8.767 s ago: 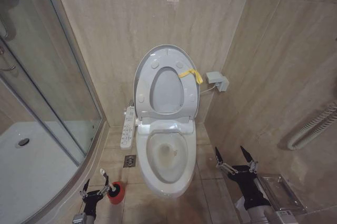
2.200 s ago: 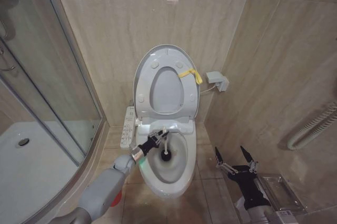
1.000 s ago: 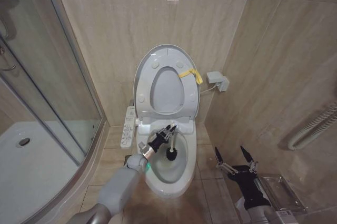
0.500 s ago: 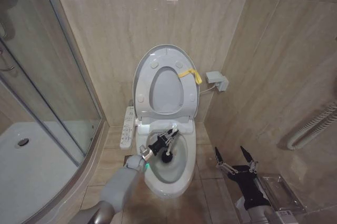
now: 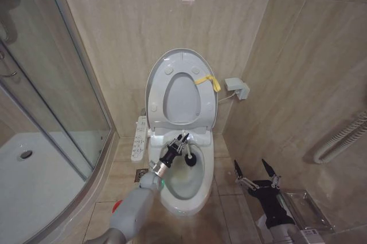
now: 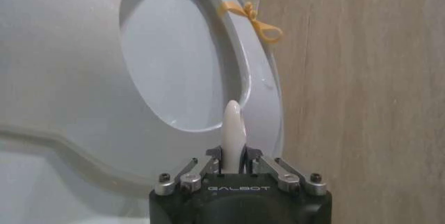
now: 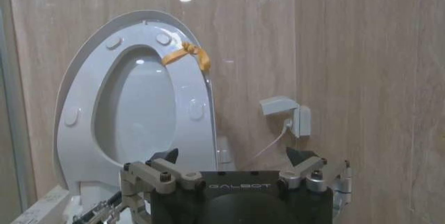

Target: Open the toilet lid, clean the toilet bowl with a toilet brush, close the toilet lid, and flush.

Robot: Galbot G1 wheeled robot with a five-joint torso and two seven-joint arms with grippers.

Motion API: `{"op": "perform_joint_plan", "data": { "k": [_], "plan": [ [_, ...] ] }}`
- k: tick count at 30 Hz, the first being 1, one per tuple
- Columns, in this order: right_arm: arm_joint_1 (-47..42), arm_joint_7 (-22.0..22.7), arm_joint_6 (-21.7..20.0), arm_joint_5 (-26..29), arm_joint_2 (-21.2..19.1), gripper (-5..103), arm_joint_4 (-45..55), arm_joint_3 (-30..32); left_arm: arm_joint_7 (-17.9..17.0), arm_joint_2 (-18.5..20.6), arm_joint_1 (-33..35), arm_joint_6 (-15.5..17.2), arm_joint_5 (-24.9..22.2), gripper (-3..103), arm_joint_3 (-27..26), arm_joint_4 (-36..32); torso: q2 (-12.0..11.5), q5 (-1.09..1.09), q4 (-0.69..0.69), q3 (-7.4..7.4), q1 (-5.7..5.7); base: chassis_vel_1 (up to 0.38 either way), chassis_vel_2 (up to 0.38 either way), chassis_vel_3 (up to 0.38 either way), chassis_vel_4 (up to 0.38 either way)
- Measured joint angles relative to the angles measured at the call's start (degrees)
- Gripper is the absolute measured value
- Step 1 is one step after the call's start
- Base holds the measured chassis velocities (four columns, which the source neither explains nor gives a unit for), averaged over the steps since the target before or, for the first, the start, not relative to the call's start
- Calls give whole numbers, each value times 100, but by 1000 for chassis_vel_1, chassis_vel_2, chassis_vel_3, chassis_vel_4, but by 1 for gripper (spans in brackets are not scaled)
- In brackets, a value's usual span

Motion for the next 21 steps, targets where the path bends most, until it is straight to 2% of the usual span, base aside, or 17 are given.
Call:
{"op": "perform_joint_plan", "data": {
  "k": [4, 10, 12, 15, 21],
  "plan": [
    [0, 1, 0, 0, 1, 100, 0, 1, 154, -45, 143, -43, 41, 22, -149, 33, 0, 1, 0, 0, 0, 0, 0, 0, 0],
    [0, 0, 0, 0, 0, 100, 0, 0, 170, 8, 241, -84, 678, 22, -526, -7, 0, 1, 1, 0, 0, 0, 0, 0, 0],
    [0, 0, 0, 0, 0, 100, 0, 0, 125, 6, 234, -84, 694, 22, -555, -21, 0, 0, 1, 0, 0, 0, 0, 0, 0],
    [0, 0, 0, 0, 0, 100, 0, 0, -108, -119, 122, -71, 318, 22, -543, 4, 0, 1, 0, 0, 0, 0, 0, 0, 0],
    [0, 0, 0, 0, 0, 100, 0, 0, -178, -438, -148, -69, -4, 22, -555, 420, 1, 4, -1, -1, -1, 0, 0, 0, 0]
  ]
}}
